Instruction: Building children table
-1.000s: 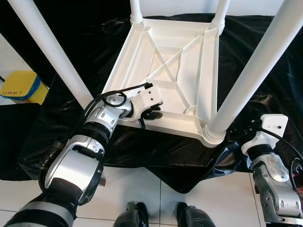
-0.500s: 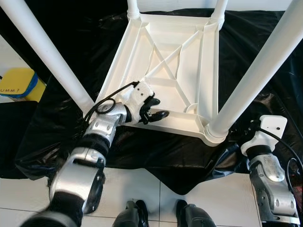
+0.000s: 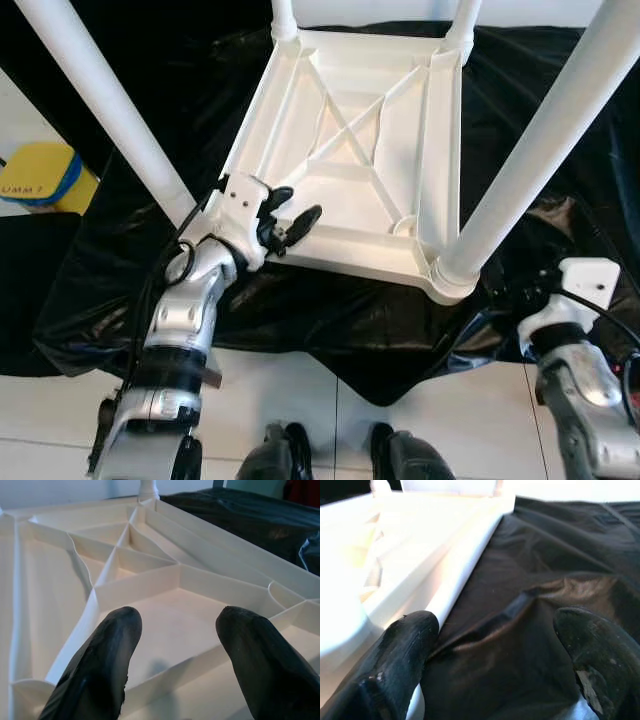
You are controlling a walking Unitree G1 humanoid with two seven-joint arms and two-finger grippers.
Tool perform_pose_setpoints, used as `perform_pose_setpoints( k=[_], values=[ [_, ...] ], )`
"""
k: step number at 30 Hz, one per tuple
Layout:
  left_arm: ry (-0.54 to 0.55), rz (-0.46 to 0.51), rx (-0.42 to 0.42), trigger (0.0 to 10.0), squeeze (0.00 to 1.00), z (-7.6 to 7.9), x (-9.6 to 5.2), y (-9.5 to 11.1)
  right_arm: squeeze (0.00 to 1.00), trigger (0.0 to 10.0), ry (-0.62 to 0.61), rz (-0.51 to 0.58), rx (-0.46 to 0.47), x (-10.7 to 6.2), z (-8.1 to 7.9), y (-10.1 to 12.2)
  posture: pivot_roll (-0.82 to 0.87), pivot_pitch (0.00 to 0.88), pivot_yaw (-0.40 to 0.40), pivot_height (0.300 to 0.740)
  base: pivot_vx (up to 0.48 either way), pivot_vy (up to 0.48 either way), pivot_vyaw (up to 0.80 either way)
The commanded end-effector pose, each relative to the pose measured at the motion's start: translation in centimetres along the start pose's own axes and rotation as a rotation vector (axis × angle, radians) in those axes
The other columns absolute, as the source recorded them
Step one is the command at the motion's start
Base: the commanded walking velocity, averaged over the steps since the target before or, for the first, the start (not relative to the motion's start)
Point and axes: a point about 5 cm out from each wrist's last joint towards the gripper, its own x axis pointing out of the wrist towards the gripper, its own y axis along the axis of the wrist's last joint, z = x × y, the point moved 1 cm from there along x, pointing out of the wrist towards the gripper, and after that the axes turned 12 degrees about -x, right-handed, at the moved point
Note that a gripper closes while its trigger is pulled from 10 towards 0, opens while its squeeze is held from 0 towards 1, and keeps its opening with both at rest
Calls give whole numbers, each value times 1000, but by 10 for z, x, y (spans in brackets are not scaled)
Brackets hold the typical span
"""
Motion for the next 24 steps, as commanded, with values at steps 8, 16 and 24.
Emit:
perform_pose_setpoints(
  k=[8, 16, 24],
  values=[
    [-11, -41, -26, 10000, 0, 16, -14, 2, 0, 10000, 195, -20, -19, -18, 13, 6, -139, 177, 26, 740, 0, 0, 0],
    [-124, -81, -85, 10000, 0, 26, -17, 3, 1000, 10000, 404, -42, -53, -23, 20, 12, -158, 175, 43, 740, 0, 0, 0],
    [-168, -125, -41, 10000, 1000, 31, -12, 1, 0, 10000, 548, -49, -65, -17, 8, 12, -149, 155, 56, 740, 0, 0, 0]
  ],
)
